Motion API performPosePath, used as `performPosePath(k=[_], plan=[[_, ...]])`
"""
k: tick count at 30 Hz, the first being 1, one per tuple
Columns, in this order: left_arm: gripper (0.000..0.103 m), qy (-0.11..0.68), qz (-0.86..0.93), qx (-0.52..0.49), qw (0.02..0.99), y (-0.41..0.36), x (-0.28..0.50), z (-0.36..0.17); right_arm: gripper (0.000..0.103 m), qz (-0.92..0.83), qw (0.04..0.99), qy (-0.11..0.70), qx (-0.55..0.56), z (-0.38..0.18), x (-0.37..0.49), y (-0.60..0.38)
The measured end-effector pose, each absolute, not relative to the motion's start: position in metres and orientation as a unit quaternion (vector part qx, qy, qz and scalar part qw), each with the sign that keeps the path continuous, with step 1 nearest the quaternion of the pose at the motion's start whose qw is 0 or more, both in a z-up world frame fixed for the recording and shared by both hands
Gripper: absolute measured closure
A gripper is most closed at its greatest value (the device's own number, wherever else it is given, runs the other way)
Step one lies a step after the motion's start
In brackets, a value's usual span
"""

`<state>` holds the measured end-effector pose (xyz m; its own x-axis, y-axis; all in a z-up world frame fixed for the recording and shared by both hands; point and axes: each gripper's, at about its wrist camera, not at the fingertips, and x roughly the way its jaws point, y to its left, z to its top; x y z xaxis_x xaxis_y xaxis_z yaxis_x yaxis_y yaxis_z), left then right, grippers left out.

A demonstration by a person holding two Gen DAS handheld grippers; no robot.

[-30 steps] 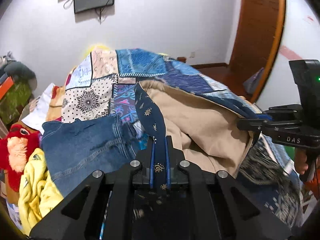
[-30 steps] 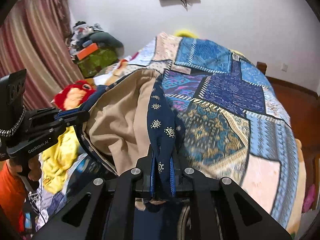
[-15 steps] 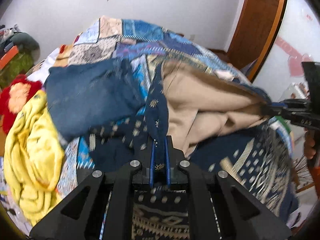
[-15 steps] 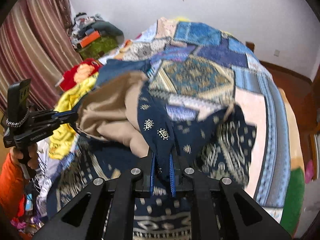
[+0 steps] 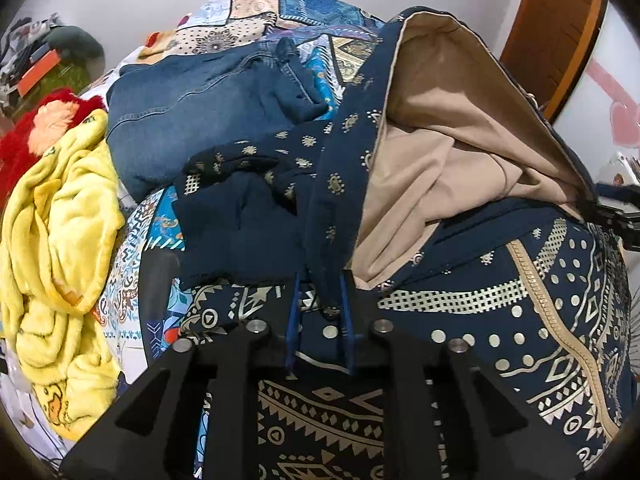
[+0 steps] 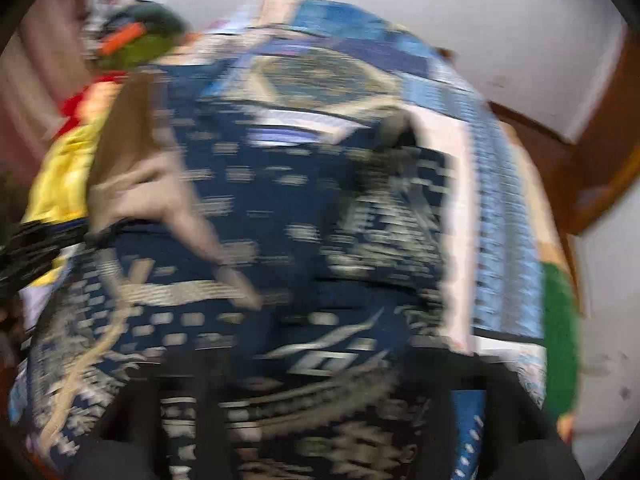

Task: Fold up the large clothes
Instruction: 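Lift and fold the jacket side over the middle with both grippers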

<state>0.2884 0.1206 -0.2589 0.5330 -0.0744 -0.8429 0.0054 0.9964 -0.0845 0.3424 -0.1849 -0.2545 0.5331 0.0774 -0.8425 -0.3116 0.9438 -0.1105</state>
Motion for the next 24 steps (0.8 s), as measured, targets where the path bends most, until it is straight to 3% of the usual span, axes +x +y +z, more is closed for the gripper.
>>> performPosePath(k=[5,6,14,24], plan=[[0.051,0.484,-0.009,-0.023,0.875,0.126,0.288,-0.257,0.008,0.139,0.854,0.493,-0.093,-0.254,0.342,-0.2],[0.049,0.49,-0.012,-0.023,0.871,0.127,0.29,-0.256,0.008,0.136,0.854,0.492,-0.097,-0.253,0.341,-0.201],[0.045,0.485,-0.033,-0.061,0.872,0.138,0.315,-0.222,0.008,0.163,0.865,0.468,-0.079,-0.223,0.345,-0.195],[0.045,0.463,-0.053,-0.026,0.884,0.112,0.377,-0.201,0.008,0.237,0.849,0.472,-0.02,-0.208,0.395,-0.143]])
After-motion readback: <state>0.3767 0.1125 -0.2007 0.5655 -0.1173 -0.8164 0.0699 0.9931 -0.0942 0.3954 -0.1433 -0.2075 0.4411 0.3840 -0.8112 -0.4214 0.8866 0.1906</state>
